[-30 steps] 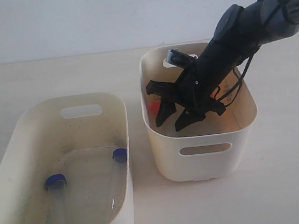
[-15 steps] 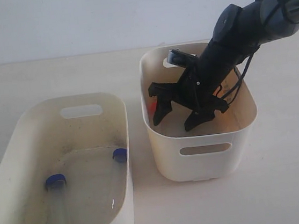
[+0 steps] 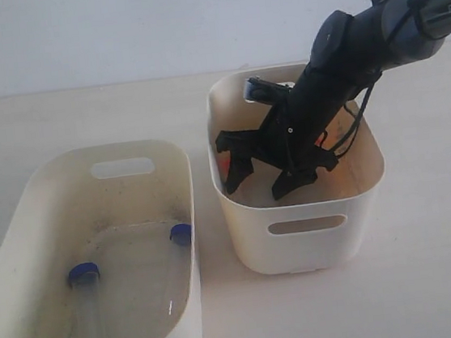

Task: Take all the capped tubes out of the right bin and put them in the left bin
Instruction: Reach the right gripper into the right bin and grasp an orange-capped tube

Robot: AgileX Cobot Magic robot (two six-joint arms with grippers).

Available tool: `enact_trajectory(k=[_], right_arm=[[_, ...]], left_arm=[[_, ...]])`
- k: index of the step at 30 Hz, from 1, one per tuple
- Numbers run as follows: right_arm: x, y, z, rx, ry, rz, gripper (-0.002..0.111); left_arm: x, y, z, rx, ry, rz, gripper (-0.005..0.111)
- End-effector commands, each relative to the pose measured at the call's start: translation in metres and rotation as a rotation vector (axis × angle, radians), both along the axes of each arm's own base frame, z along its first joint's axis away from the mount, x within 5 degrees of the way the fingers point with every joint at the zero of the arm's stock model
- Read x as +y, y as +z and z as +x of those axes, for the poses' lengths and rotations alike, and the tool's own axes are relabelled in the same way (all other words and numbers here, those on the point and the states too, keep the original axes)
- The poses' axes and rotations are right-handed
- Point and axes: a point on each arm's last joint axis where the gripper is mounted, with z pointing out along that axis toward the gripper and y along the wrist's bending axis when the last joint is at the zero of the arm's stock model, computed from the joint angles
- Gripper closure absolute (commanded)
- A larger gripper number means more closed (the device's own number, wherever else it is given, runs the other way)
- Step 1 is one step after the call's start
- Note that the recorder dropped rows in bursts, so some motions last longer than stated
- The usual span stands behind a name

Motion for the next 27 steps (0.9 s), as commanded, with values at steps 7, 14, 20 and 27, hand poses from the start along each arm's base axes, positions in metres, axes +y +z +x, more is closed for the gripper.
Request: enact_trajectory(k=[7,14,20,27], right_arm=[[-0.001,-0.024,-0.002,0.053,0.008,-0.063,0.03],[-0.001,-0.037,-0.003,0.09,0.006,-0.078,0.033],[-0.002,-0.037,-0.003,0.091,0.006,-0.082,0.061],[-0.003,-0.037,-0.004,0.096,0.018,-0.093,0.092]], left_arm=[[0.0,0.003,0.0,-0.019,0.001,-0.013,0.102],[0.0,0.003,0.0,-0.019,0.001,-0.013,0.102],[0.0,0.003,0.0,-0.019,0.001,-0.013,0.102],[0.0,0.003,0.0,-0.019,0.001,-0.013,0.102]])
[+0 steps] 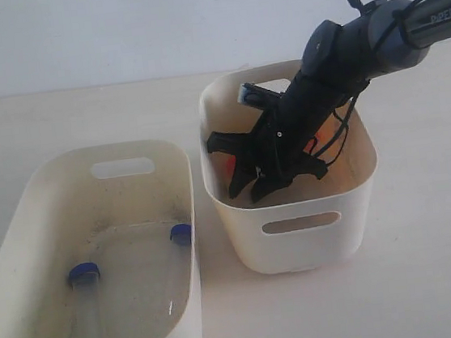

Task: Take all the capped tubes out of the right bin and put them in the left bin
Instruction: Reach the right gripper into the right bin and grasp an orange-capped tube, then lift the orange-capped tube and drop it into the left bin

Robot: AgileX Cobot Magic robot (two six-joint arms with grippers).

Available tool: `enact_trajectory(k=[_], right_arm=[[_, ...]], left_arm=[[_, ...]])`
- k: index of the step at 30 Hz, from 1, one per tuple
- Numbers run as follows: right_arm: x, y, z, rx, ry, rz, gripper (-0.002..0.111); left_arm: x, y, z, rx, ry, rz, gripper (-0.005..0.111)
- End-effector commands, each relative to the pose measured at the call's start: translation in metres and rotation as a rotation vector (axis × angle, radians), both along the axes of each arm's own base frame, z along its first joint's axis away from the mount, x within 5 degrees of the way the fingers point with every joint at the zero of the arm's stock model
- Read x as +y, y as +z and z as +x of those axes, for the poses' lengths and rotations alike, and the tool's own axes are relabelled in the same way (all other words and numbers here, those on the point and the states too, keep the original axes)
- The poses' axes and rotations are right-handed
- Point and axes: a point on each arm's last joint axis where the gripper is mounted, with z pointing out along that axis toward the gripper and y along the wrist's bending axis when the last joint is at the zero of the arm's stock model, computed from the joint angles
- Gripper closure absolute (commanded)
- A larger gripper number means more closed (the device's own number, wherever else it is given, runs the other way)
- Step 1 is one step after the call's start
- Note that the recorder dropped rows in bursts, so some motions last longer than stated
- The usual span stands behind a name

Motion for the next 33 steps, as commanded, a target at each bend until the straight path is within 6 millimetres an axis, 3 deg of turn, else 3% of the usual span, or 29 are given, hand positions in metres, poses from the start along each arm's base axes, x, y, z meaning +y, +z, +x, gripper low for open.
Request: enact_trajectory(k=[1,6,11,33], right_arm=[[-0.009,-0.023,-0.007,0.041,0.082,-0.099,0.096],[-0.01,-0.022,-0.008,0.04,0.091,-0.112,0.109],[-0.01,-0.011,-0.006,0.011,0.083,-0.106,0.109],[-0.013,0.091,-0.007,-0.292,0.035,-0.049,0.109]], left_arm=[[0.0,0.003,0.0,-0.019,0.001,-0.013,0.102],[0.0,0.003,0.0,-0.019,0.001,-0.013,0.102],[0.0,0.003,0.0,-0.019,0.001,-0.013,0.102],[0.0,0.003,0.0,-0.019,0.001,-0.013,0.102]])
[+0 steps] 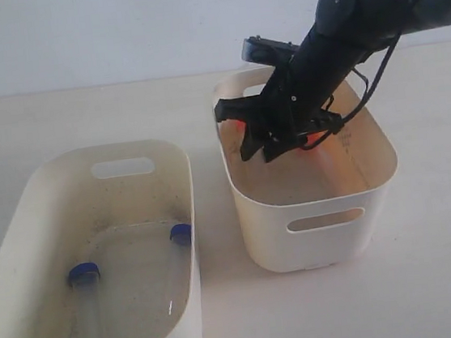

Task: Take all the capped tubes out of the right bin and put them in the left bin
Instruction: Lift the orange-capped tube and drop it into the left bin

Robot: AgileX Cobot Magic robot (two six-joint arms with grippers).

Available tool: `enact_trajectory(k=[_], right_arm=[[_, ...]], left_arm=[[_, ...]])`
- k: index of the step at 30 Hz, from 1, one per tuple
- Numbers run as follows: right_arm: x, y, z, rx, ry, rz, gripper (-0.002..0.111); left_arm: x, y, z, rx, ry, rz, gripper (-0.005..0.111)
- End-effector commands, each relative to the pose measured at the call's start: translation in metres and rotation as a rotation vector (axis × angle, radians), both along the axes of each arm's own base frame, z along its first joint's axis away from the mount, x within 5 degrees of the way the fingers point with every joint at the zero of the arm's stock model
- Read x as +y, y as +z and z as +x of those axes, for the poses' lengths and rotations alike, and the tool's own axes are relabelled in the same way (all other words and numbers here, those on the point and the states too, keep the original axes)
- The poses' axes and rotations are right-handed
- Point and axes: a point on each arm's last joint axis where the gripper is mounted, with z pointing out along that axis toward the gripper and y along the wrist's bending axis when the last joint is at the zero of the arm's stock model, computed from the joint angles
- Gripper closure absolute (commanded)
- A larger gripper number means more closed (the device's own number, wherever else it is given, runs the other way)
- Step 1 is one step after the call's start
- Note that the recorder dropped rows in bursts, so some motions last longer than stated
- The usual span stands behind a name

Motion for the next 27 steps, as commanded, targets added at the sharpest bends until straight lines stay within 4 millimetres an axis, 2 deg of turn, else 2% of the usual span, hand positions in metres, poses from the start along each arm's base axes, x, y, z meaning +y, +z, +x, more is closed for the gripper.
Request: enact_trajectory(k=[1,6,11,14,17,19,25,27], right_arm=[[-0.003,0.032,-0.005,-0.088,-0.005,0.015,0.109],[-0.011,0.077,-0.015,-0.225,0.004,0.007,0.109],[-0.014,0.126,-0.039,-0.302,0.012,0.068,0.109],[-0.015,0.146,-0.054,-0.314,0.035,0.092,0.109],[-0.004,0.153,-0.071,-0.299,0.081,0.12,0.109],[0.014,0.151,-0.084,-0.288,0.123,0.165,0.109],[0.076,0.127,-0.123,-0.319,0.226,0.232,0.109],[0.09,0.12,-0.132,-0.341,0.21,0.25,0.109]], left_arm=[[0.0,0.003,0.0,-0.019,0.001,-0.013,0.102],[0.0,0.003,0.0,-0.019,0.001,-0.013,0.102],[0.0,0.003,0.0,-0.019,0.001,-0.013,0.102],[0.0,0.003,0.0,-0.019,0.001,-0.013,0.102],[0.0,0.003,0.0,-0.019,0.001,-0.013,0.102],[0.0,0.003,0.0,-0.019,0.001,-0.013,0.102],[0.0,0.003,0.0,-0.019,0.001,-0.013,0.102],[0.0,0.003,0.0,-0.019,0.001,-0.013,0.102]])
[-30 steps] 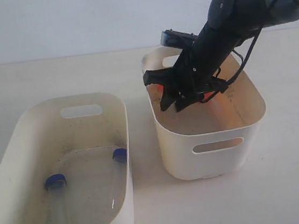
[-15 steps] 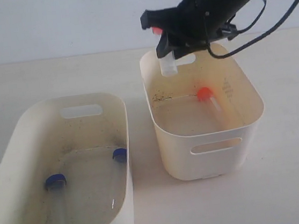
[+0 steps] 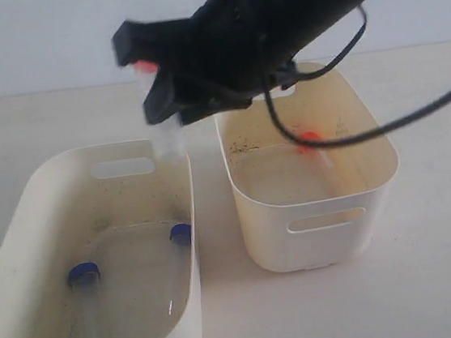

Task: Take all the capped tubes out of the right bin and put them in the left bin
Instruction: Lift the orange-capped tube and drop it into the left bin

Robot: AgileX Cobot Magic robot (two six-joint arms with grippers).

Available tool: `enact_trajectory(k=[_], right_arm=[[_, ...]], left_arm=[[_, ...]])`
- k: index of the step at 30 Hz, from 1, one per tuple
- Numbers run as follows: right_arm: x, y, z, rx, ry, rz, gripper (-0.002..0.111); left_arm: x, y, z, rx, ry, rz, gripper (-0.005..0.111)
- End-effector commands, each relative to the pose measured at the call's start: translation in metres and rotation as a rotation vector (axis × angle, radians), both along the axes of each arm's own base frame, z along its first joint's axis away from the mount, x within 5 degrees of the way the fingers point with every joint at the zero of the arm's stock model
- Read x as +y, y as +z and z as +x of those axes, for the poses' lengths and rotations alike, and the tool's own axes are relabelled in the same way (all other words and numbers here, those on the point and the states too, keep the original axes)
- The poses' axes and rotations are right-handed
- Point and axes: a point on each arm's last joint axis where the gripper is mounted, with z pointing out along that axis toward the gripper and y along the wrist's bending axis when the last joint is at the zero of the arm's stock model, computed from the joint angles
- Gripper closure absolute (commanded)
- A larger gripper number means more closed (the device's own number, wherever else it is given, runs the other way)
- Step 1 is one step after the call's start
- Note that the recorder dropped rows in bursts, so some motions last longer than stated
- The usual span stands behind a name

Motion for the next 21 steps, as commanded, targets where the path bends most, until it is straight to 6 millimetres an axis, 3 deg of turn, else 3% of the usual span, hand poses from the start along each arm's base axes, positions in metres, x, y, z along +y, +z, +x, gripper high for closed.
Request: enact_trajectory(k=[1,6,8,12,14,18,19,21], right_arm=[[0.032,-0.015,-0.021,-0.068,-0.01,0.048,0.109],[0.049,-0.036,-0.028,-0.058,0.014,0.022,0.101],[0.053,-0.042,-0.029,-0.045,0.021,0.015,0.089],[0.056,-0.048,-0.027,-0.026,0.017,0.013,0.044],[0.056,-0.049,-0.027,-0.034,0.024,0.008,0.034],[0.052,-0.04,-0.023,-0.107,0.057,-0.009,0.047],[0.043,-0.027,-0.018,-0.163,0.07,-0.031,0.062],[0.021,-0.012,-0.002,-0.189,0.07,-0.128,0.079]], left_arm=[[0.0,0.003,0.0,-0.019,0.001,-0.013,0.102],[0.0,0.003,0.0,-0.019,0.001,-0.013,0.102],[0.0,0.003,0.0,-0.019,0.001,-0.013,0.102],[0.0,0.003,0.0,-0.019,0.001,-0.013,0.102],[0.0,0.003,0.0,-0.019,0.001,-0.013,0.102],[0.0,0.003,0.0,-0.019,0.001,-0.013,0.102],[0.0,0.003,0.0,-0.019,0.001,-0.013,0.102],[0.0,0.003,0.0,-0.019,0.001,-0.013,0.102]])
